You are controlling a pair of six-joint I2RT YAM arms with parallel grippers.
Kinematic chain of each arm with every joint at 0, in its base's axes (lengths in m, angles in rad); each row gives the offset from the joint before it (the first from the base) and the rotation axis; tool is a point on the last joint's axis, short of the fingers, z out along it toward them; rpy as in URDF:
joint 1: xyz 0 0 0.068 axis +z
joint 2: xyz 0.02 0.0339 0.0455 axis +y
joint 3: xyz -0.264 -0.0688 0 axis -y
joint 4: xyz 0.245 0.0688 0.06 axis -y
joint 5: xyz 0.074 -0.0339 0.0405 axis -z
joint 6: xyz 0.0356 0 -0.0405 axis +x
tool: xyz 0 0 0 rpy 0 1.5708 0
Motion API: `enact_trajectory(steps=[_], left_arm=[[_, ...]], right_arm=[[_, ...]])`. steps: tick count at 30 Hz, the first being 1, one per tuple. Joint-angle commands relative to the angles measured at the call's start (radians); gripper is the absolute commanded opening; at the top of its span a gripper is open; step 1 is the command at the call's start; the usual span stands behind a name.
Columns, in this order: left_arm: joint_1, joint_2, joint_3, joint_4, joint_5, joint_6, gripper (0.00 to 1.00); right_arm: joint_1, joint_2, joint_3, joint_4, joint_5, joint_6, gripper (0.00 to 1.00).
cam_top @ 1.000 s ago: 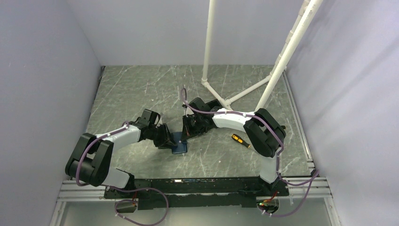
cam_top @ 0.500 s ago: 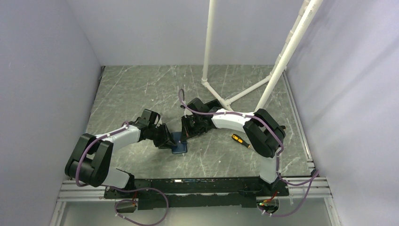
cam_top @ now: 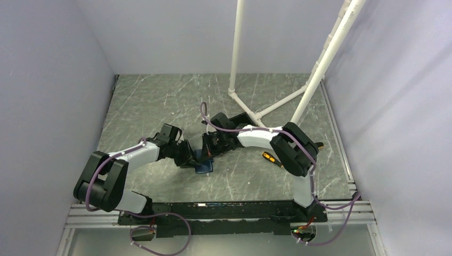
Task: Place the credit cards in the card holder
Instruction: Close the card holder at the center of the board.
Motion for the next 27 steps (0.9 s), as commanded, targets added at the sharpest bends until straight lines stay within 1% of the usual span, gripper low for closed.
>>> enact_trajectory(steps=[1,3,5,6,12,15,18,20,24,27], left_arm=[[-0.013,-0.027,0.034,0.057,-0.001,-0.008,0.25],[-0.013,-0.037,0.031,0.050,-0.009,-0.005,0.25],[-0.013,-0.043,0.024,0.050,-0.016,-0.004,0.25],[-0.013,-0.043,0.019,0.047,-0.018,-0.004,0.25],[-0.013,-0.054,0.000,0.061,0.004,0.001,0.36],[-0.011,-0.070,0.015,0.044,0.011,0.014,0.43],[-0.007,-0.087,0.024,0.033,0.021,0.018,0.50],[0.001,-0.091,0.031,0.024,0.026,0.022,0.53],[0.017,-0.073,0.038,0.010,0.028,0.036,0.55],[0.041,-0.029,0.031,0.031,0.057,0.044,0.52]], right_arm=[[0.031,0.014,-0.008,0.045,-0.009,-0.006,0.00],[0.020,0.015,-0.033,0.052,-0.017,-0.011,0.00],[0.002,0.008,-0.046,0.079,-0.065,-0.007,0.00],[-0.005,-0.004,-0.036,0.066,-0.070,-0.008,0.00],[0.005,-0.080,0.178,-0.316,0.100,-0.120,0.00],[0.037,-0.112,0.228,-0.457,0.228,-0.138,0.12],[0.067,-0.131,0.235,-0.524,0.354,-0.136,0.21],[0.076,-0.128,0.244,-0.551,0.435,-0.139,0.26],[0.098,-0.094,0.282,-0.573,0.498,-0.166,0.34],[0.120,-0.050,0.322,-0.590,0.530,-0.186,0.35]])
